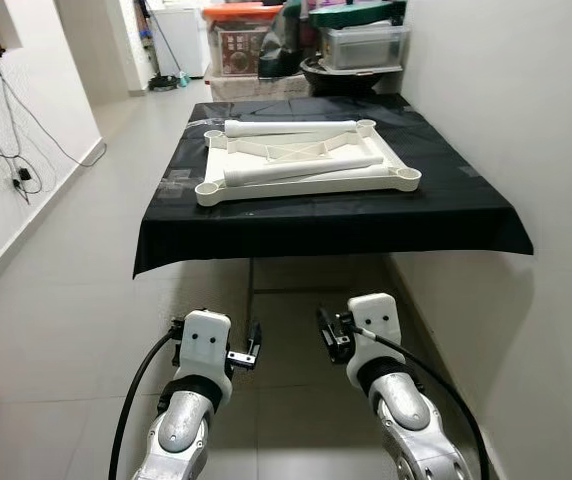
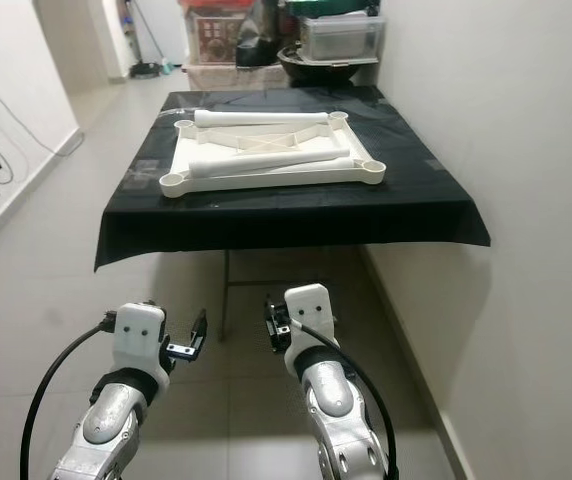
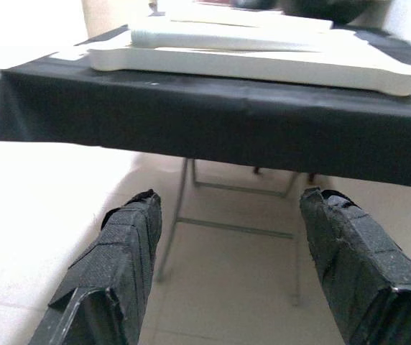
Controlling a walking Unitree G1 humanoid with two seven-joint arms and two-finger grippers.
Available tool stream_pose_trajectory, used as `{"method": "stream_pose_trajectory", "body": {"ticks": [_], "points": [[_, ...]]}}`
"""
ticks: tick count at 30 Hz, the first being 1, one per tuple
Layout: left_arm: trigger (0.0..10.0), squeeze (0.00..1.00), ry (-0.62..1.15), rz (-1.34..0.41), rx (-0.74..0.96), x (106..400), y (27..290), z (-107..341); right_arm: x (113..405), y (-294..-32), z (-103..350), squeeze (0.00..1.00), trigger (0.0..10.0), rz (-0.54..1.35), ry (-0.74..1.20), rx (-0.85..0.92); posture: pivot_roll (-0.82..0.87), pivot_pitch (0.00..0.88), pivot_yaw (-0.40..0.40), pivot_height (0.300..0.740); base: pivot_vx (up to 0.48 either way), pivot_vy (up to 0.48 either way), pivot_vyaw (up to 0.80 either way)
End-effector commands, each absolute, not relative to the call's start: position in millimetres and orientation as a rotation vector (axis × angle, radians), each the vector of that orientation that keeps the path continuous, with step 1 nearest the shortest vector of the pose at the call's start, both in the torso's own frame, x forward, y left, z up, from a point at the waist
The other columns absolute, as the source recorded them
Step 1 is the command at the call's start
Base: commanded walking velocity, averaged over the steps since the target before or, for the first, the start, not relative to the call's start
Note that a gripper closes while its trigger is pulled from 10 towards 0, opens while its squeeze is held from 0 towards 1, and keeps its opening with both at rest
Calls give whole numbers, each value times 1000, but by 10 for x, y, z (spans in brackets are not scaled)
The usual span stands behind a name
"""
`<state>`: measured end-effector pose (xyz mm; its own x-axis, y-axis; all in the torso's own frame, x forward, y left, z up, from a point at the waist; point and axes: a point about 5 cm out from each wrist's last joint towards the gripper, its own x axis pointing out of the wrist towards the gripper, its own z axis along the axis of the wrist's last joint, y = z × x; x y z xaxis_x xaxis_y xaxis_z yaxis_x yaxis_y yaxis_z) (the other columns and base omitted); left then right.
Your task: Building children table
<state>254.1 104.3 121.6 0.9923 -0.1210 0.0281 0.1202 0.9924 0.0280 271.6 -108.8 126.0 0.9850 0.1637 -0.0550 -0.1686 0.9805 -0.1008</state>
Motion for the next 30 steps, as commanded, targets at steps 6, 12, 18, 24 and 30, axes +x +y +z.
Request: {"method": "stream_pose_trajectory", "body": {"ticks": [6,12,18,24,30], "points": [[10000,0,-32,-116,32,2530,1046,1209,2700,-1047,1262,0,10000,193,43,-100,101,0,-5,740,313,0,0],[10000,0,-33,-121,34,2542,1042,1217,2710,-1014,1266,0,10000,213,39,-122,102,0,-7,740,344,0,0],[10000,0,-45,-126,41,2570,1043,1237,2734,-978,1268,0,10000,238,38,-113,108,0,-8,740,374,0,346],[10000,0,-48,-129,45,2580,1038,1246,2751,-1007,1280,0,10000,220,33,-98,110,0,-7,740,398,0,0],[10000,0,-47,-134,46,2591,1026,1250,2759,-1008,1294,0,10000,220,29,-101,107,0,-3,740,400,0,0]]}}
